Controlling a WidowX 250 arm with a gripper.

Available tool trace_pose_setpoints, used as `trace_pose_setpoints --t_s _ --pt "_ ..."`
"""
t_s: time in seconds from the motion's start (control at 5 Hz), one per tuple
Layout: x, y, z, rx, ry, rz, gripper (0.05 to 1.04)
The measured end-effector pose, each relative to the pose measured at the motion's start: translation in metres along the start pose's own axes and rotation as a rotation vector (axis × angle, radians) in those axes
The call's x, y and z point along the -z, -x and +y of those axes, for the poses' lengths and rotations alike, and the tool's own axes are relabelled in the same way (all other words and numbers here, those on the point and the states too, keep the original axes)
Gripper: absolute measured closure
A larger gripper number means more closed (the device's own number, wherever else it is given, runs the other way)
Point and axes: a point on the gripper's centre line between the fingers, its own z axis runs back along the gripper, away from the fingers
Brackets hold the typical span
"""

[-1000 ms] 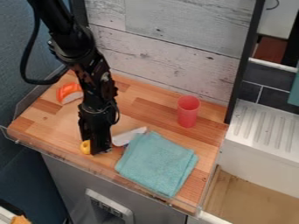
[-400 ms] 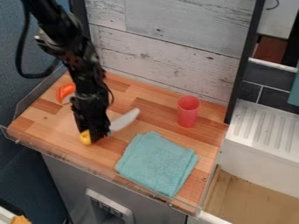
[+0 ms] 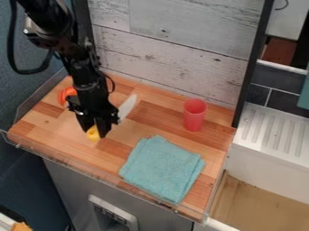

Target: Moves the yellow knife to the bottom centre of the table

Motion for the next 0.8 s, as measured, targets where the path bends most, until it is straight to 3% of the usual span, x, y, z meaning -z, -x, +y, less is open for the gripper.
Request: trace_pose_setpoints --t_s 0.2,0.4,0.6,0.8 --pt "-0.014 0.002 -0.009 -0.170 -0.008 -0.038 0.605" --pt "-0.034 -0.010 -0.029 -0.362 0.020 -0.081 0.605" --pt "-0.042 -0.020 -0.035 -0.609 0.059 -0.080 0.605" --pt "-0.050 -0.036 -0.044 -0.760 0.086 -0.091 0.605"
